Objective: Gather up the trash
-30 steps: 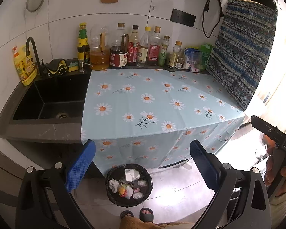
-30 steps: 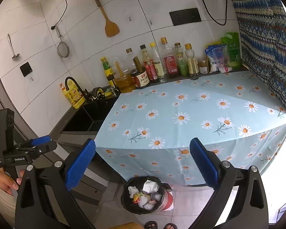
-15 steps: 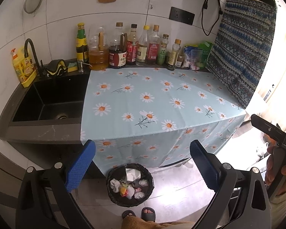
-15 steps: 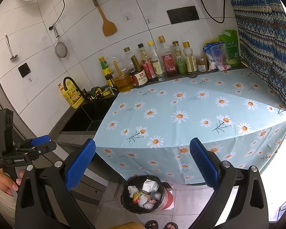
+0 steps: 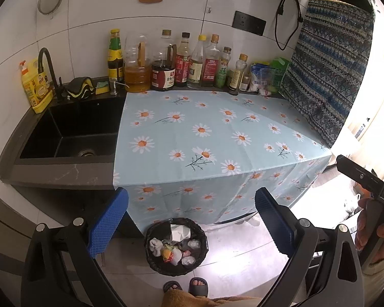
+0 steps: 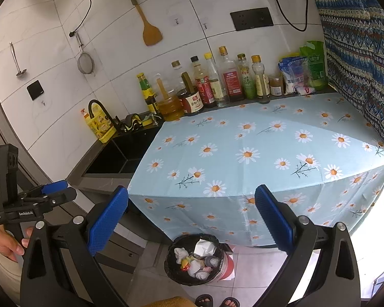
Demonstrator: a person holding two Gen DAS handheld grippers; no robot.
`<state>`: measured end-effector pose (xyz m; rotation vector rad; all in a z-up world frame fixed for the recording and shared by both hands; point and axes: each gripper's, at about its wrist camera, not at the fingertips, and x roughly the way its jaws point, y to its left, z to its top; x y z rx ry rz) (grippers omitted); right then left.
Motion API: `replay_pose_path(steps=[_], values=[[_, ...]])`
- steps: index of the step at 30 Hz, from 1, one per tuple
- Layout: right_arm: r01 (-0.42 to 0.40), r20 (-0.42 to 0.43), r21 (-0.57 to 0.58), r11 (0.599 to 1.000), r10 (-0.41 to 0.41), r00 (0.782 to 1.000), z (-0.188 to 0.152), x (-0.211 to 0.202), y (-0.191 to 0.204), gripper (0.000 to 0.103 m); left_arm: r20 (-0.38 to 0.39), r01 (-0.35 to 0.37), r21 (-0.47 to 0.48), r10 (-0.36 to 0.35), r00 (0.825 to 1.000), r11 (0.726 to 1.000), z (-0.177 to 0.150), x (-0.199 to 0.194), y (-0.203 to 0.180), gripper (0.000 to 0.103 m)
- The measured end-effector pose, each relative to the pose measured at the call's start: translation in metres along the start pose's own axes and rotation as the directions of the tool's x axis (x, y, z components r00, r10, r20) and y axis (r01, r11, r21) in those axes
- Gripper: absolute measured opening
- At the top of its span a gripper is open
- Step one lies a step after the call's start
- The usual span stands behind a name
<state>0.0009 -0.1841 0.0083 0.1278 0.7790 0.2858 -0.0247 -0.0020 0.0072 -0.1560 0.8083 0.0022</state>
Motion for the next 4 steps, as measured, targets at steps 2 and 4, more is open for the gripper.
replay_pose_path(steps=[2, 4], values=[[-0.002, -0.001, 0.001, 1.000, 0.002, 1.000, -0.0001, 0.0002, 0.0010, 0.098, 0.002, 0.000, 0.003, 0.000, 1.000, 1.000, -0.0009, -0.0010, 0.0008, 0.096], [-0.004, 0.000, 0.004, 1.000, 0.004, 1.000, -0.0009, 0.0003, 0.0007, 0.098, 0.003, 0.006, 0.001, -0.006, 1.000, 1.000, -0.0014, -0.0022, 0.0017, 0.096]])
